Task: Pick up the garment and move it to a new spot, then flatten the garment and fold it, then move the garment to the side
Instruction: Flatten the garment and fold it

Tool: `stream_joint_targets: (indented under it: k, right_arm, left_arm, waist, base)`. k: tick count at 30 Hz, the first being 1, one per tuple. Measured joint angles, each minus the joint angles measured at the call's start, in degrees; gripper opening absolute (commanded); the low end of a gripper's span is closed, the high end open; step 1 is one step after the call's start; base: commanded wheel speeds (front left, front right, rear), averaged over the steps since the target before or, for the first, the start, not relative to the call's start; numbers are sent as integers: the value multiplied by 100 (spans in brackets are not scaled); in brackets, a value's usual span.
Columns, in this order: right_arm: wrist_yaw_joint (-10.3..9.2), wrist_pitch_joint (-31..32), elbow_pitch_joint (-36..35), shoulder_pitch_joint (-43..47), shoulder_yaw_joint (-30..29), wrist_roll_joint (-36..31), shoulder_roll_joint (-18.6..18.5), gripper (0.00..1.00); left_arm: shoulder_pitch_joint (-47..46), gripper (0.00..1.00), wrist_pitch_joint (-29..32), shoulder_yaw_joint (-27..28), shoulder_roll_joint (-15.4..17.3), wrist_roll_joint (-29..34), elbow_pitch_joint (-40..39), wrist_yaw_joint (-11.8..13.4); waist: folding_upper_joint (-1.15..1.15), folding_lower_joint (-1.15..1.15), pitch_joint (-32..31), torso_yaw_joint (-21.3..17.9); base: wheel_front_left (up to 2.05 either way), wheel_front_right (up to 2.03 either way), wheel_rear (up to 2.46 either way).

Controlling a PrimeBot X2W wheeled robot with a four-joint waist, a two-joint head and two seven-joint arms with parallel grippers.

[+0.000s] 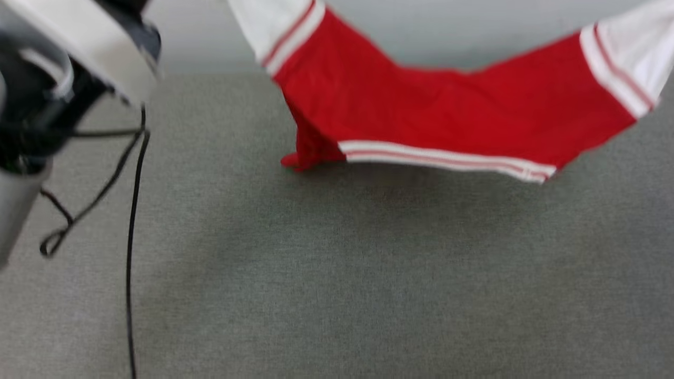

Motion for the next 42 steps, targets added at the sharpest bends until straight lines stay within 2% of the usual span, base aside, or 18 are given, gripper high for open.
stream_joint_targets:
  k: [10,17,24,28,33,39,42]
  right_arm:
    - [0,34,1204,-2969,676,-736,321,0]
    - [1,-369,2425,-4797,1083,-1256,556,0]
    - [1,-891,3466,-6046,1455,-1523,827,0]
    - [1,-1154,3984,-6479,1655,-1552,940,0]
    - [1,-1449,4518,-6556,2018,-1477,1055,0]
    - [1,-1883,5000,-6051,2477,-1111,1168,0]
    - [1,-2062,5138,-5753,2711,-864,1206,0]
  left_arm:
    - [-2402,0,-203,123,-487,635,1412,-227]
    - [-3689,0,-578,134,-701,849,2548,-374]
    - [-4495,0,-918,8,-893,921,3320,-434]
    - [-4731,0,-1078,-122,-942,869,3650,-448]
    - [-4649,0,-1296,-421,-931,695,3798,-452]
    - [-3931,0,-1616,-699,-828,282,3944,-453]
    - [-3510,0,-1725,-884,-675,146,3922,-454]
  waist:
    - [0,1,1212,-34]
    - [0,2,1916,8]
    - [0,2,2241,83]
    - [0,1,2304,89]
    - [0,1,2328,65]
    - [0,0,2115,18]
    - [0,0,1964,-9]
  base:
    - [0,0,0]
    - [0,0,0]
    - [0,0,0]
    - [0,0,0]
    - [0,0,0]
    - [0,0,0]
    - [0,0,0]
